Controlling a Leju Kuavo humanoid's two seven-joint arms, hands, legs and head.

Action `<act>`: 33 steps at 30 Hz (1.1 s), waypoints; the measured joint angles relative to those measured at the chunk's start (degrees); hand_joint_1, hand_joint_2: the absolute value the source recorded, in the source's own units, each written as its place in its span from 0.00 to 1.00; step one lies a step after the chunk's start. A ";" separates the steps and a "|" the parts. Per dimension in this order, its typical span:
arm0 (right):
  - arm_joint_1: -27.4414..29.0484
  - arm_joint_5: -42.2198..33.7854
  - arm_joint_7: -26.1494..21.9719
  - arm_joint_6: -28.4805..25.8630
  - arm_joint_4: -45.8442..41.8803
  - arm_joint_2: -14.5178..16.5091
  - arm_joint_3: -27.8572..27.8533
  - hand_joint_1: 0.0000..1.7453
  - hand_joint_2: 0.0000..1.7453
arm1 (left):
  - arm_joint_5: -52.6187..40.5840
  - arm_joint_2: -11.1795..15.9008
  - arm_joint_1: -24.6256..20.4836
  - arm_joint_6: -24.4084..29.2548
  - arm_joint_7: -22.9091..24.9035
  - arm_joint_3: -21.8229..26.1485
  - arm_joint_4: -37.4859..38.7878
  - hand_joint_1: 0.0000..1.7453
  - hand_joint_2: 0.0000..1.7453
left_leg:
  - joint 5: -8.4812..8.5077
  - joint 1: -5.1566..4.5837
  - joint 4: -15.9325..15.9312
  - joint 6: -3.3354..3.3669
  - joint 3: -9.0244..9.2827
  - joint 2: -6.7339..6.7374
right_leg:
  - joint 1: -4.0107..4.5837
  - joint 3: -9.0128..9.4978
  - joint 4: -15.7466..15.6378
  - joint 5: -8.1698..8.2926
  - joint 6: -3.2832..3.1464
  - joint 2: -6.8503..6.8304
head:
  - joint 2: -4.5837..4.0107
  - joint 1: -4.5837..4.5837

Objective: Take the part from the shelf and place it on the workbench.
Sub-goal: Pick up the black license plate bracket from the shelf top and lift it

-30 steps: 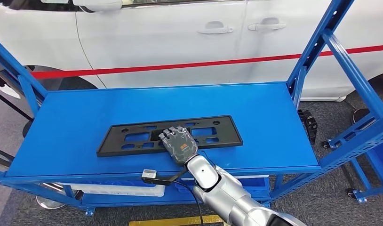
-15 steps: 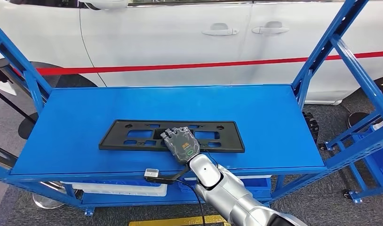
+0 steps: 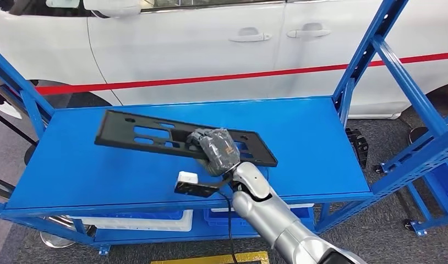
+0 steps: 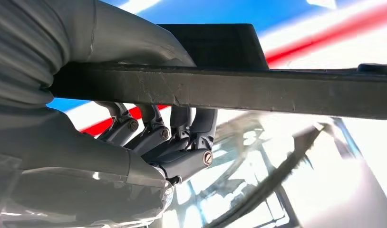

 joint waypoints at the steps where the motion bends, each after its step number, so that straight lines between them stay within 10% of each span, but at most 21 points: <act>1: 0.56 -5.39 -2.52 1.90 -2.87 -0.55 -0.62 0.99 1.00 | 0.14 0.01 0.04 -0.27 -0.33 0.21 0.00 0.00 0.00 | -1.15 0.05 3.19 -0.15 -1.37 0.00 | 0.03 0.00 0.02 0.00 -0.03 0.02 | 0.00 0.01; 3: 2.14 -15.37 -6.44 6.38 -8.83 -1.88 -1.88 0.99 1.00 | 0.28 0.03 0.10 -1.01 -1.21 0.61 0.00 0.00 0.00 | -0.39 0.08 3.99 -0.31 -1.49 0.01 | 0.00 0.01 0.14 -0.02 -0.01 0.04 | 0.00 0.01; 7: 5.87 -34.02 -12.01 17.01 -20.92 -4.90 -5.05 0.99 1.00 | -0.20 0.16 0.09 -1.90 -3.09 0.91 0.00 0.00 0.00 | 5.13 -0.04 -9.34 0.29 5.16 -0.03 | 0.08 -0.30 0.83 -0.24 0.81 0.01 | 0.00 0.04; 12: 10.04 -52.26 -14.96 32.23 -35.69 -7.91 -8.28 0.99 1.00 | -0.55 0.18 0.29 -2.04 -4.64 1.23 0.00 0.00 0.00 | 5.82 -0.25 -11.32 2.31 5.41 -0.17 | -0.02 -1.35 2.00 -0.97 2.43 -0.12 | 0.00 0.12; 17: 12.96 -63.69 -13.88 45.42 -46.60 -10.02 -9.64 0.99 1.00 | -0.95 0.22 0.19 -2.16 -5.50 1.62 0.00 0.00 0.00 | 5.98 -0.18 -11.50 3.16 5.46 -0.05 | -0.19 -8.30 16.61 -7.59 3.05 -0.22 | 0.00 0.13; 22: 13.82 -68.54 -12.46 52.68 -52.18 -12.21 -9.48 0.99 1.00 | -1.69 0.22 0.01 -2.74 -4.76 1.71 0.00 0.00 0.00 | 5.47 -0.40 -10.67 2.52 5.30 -0.23 | -0.26 -2.61 4.09 -0.42 2.50 -0.20 | -0.01 0.13; 27: 13.41 -69.89 -11.31 54.31 -53.57 -13.65 -8.67 0.99 1.00 | -1.51 0.27 -0.25 -3.91 -2.64 1.75 0.00 0.00 0.00 | 4.80 -0.44 -10.30 0.76 4.85 -0.19 | -0.10 -1.85 1.25 0.23 1.03 -0.11 | 0.00 0.07; 33: 12.59 -70.66 -10.47 54.29 -53.77 -14.78 -7.39 0.99 1.00 | -0.94 0.32 -0.25 -4.73 -1.20 2.16 0.00 0.00 0.00 | -2.95 -0.46 5.18 0.38 -1.47 -0.13 | 0.43 -2.12 0.87 0.77 -0.21 -0.51 | 0.00 0.04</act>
